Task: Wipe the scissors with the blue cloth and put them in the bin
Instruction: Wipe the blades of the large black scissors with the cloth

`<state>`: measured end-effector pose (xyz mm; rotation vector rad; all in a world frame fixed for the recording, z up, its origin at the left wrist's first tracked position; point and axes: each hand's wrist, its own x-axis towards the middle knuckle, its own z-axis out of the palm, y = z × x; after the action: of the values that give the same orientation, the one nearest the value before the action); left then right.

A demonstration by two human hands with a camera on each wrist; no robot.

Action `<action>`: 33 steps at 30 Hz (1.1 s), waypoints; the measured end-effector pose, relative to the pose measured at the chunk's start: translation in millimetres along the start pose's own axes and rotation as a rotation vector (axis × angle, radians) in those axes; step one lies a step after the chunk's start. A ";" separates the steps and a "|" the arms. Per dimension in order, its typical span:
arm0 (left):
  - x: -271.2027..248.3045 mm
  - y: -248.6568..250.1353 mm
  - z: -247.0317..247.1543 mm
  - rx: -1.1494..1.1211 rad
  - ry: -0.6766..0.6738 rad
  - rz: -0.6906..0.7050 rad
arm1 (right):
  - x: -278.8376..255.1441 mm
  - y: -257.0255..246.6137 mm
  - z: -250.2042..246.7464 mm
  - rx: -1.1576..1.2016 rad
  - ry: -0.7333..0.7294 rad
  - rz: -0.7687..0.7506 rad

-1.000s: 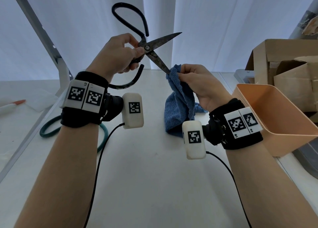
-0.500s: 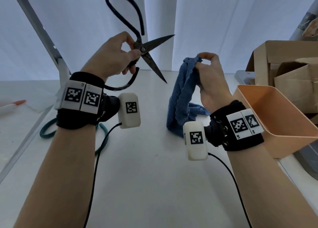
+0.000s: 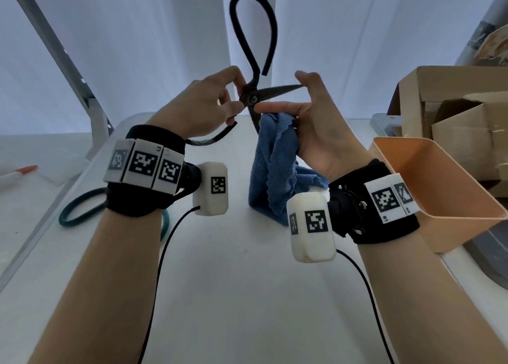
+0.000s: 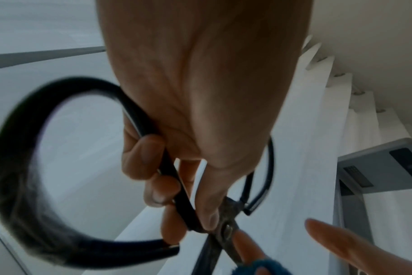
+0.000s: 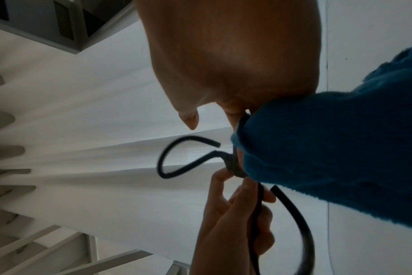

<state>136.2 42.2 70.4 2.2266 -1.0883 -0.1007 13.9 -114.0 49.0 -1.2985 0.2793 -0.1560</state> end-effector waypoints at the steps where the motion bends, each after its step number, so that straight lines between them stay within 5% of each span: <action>1: 0.6 0.9 1.5 0.009 -0.017 0.009 | 0.3 0.7 0.4 -0.022 -0.012 0.002; 6: 2.4 2.8 5.4 0.031 -0.058 0.024 | 0.8 1.4 -0.9 0.038 -0.088 0.033; 11: 3.2 1.6 1.8 0.002 0.082 0.023 | 1.0 -0.1 2.1 0.218 -0.122 0.002; 16: 3.9 -1.6 -1.9 -0.030 0.233 -0.013 | 5.1 6.8 5.7 0.076 -0.057 -0.017; 21: 4.3 -0.8 1.0 -0.014 0.216 -0.033 | 7.7 8.8 3.2 0.017 -0.007 -0.017; 29: 7.0 9.8 10.2 0.119 0.386 0.023 | 9.1 10.1 1.5 0.117 0.169 -0.064; 33: 5.0 10.2 8.8 -0.007 0.393 -0.046 | 8.9 8.8 -1.1 0.107 0.193 -0.095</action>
<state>129.6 29.4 70.4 2.1444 -0.8191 0.3019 21.8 -115.2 39.2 -1.1926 0.3695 -0.3733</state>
